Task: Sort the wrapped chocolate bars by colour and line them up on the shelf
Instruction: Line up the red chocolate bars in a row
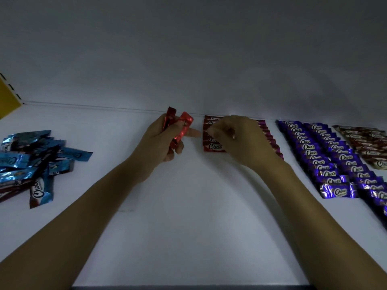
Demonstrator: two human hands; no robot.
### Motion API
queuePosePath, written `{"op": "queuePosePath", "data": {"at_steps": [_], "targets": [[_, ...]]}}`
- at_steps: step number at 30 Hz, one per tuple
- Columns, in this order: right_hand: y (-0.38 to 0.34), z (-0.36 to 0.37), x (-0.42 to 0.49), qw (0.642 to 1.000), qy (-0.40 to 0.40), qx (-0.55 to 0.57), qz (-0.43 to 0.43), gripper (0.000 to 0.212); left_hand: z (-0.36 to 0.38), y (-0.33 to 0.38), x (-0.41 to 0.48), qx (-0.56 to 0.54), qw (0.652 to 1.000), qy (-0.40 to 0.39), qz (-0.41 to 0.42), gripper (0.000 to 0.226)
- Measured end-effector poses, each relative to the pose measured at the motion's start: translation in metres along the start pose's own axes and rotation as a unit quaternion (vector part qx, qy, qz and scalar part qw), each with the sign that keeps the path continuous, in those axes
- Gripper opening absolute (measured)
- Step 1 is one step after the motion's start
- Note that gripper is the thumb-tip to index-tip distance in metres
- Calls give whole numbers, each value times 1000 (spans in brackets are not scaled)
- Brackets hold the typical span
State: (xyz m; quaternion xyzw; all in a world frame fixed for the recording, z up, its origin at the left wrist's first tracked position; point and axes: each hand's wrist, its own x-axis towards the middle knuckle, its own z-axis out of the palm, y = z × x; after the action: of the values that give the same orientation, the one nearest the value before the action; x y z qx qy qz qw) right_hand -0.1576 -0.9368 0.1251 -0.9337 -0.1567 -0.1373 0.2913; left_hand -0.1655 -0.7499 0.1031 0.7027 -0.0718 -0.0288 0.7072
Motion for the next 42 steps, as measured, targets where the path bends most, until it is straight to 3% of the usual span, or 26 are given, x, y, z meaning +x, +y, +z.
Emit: {"op": "queuePosePath", "data": {"at_steps": [2, 4, 8, 11, 13, 15, 22, 26, 30, 33, 36, 42], "targets": [[-15, 5, -3, 982, -32, 185, 35, 13, 1, 0, 0, -29, 999, -23, -11, 14], [-23, 12, -5, 950, -46, 302, 61, 12, -1, -1, 0, -43, 998, -39, -11, 12], [-28, 11, -5, 904, -25, 402, 143, 15, -2, 2, -1, -4, 999, -48, -2, 32], [-28, 4, -2, 848, 3, 487, 210, 19, 1, 1, -1, 17, 1000, -20, -14, 22], [-25, -1, 0, 829, 19, 510, 230, 18, 2, 0, 0, 14, 1000, 6, -14, 15], [-23, -5, 0, 834, 19, 503, 227, 16, 1, 1, 2, 7, 999, 37, -10, 12], [-24, -13, -4, 907, -52, 405, 98, 13, -7, -2, 6, 23, 991, 130, 9, 11], [-25, -14, -5, 910, -78, 396, 100, 15, -7, -3, 7, 29, 990, 140, 19, 14], [-20, -25, -2, 882, -129, 428, 151, 21, -8, -3, 7, 52, 988, 141, 37, 15], [-13, -26, -3, 903, -150, 376, 143, 7, -8, -4, 6, 69, 988, 135, 41, 13], [-4, -23, -2, 916, -153, 336, 157, 18, -7, -4, 7, 85, 987, 129, 45, 13], [8, -19, -1, 976, -153, 114, 100, 15, -6, -7, 7, 109, 985, 122, 53, 13]]}}
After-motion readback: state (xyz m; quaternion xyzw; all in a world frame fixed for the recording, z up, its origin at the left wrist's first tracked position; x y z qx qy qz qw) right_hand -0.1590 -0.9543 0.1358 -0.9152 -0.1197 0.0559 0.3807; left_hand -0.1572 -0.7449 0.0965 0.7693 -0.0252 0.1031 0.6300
